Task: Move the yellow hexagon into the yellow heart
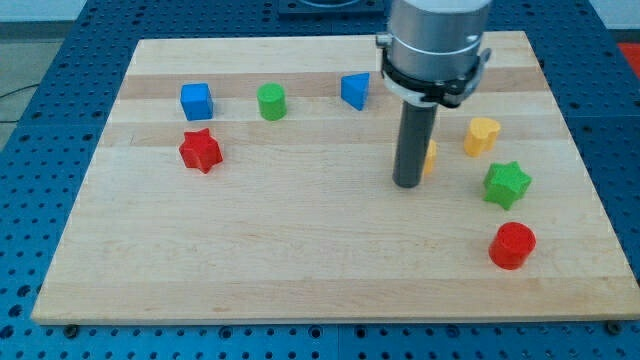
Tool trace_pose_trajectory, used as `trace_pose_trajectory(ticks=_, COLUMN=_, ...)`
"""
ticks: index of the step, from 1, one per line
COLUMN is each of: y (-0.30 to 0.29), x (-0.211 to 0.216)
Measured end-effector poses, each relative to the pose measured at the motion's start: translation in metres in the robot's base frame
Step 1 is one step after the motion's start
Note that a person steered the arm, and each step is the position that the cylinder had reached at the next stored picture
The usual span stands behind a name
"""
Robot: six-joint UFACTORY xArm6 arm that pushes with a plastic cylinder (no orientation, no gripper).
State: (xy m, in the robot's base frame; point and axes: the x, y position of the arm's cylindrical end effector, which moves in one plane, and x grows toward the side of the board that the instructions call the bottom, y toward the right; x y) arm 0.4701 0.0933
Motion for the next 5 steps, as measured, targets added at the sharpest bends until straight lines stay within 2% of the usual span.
trace_pose_trajectory(ticks=1, y=0.012, x=0.004)
trace_pose_trajectory(ticks=2, y=-0.012, x=-0.032)
trace_pose_trajectory(ticks=3, y=-0.006, x=-0.067)
trace_pose_trajectory(ticks=4, y=0.037, x=-0.081)
trace_pose_trajectory(ticks=5, y=0.022, x=-0.095)
